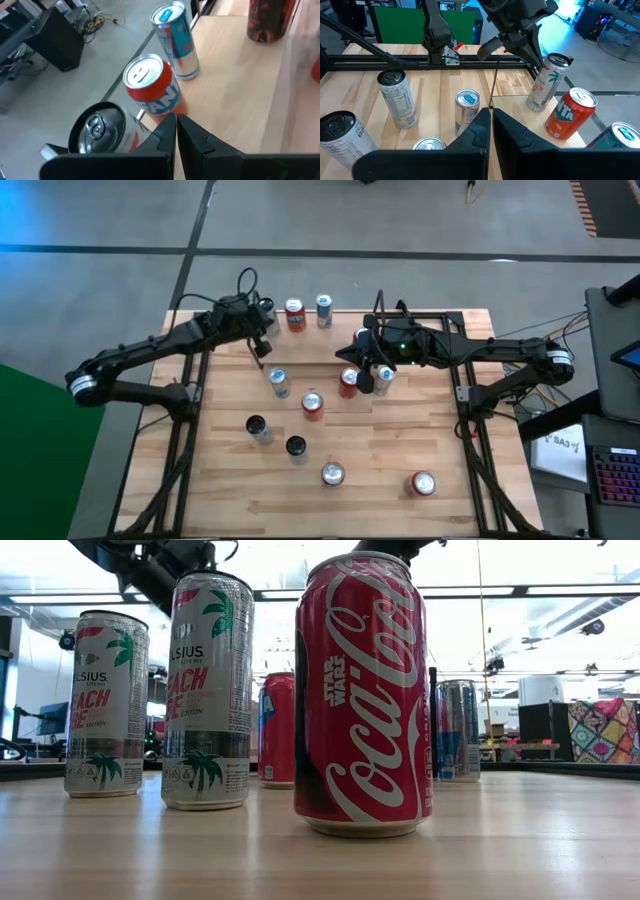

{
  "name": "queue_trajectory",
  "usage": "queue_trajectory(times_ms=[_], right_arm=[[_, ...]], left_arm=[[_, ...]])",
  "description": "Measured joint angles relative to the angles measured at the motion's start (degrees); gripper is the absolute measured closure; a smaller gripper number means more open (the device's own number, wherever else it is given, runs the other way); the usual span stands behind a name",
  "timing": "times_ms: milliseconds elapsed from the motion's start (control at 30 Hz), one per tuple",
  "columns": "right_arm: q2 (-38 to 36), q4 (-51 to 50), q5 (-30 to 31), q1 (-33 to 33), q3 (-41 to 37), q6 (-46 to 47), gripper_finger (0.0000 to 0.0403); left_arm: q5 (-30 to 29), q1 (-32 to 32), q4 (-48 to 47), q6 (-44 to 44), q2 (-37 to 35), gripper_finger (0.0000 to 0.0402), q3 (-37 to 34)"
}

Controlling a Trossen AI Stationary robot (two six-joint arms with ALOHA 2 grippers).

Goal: Place canned beverage on shelf
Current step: Put the bottom right white soda can on the shelf

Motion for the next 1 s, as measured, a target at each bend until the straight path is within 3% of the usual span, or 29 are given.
queue_trajectory(times_ms=[167, 367, 1000], right_arm=[[0.0, 0.0, 0.0, 0.0, 0.0, -0.1, 0.0392], [0.0, 0.0, 0.0, 0.0, -0.1, 0.4, 0.0392], [0.0, 0.0, 0.0, 0.0, -0.8, 0.4, 0.0392]], left_arm=[[-0.3, 0.1, 0.1, 0.0, 2.0, 0.0402, 0.0], [-6.5, 0.4, 1.5, 0.9, 4.6, 0.0402, 0.0], [-7.6, 2.9, 6.4, 1.6, 7.6, 0.0402, 0.0]])
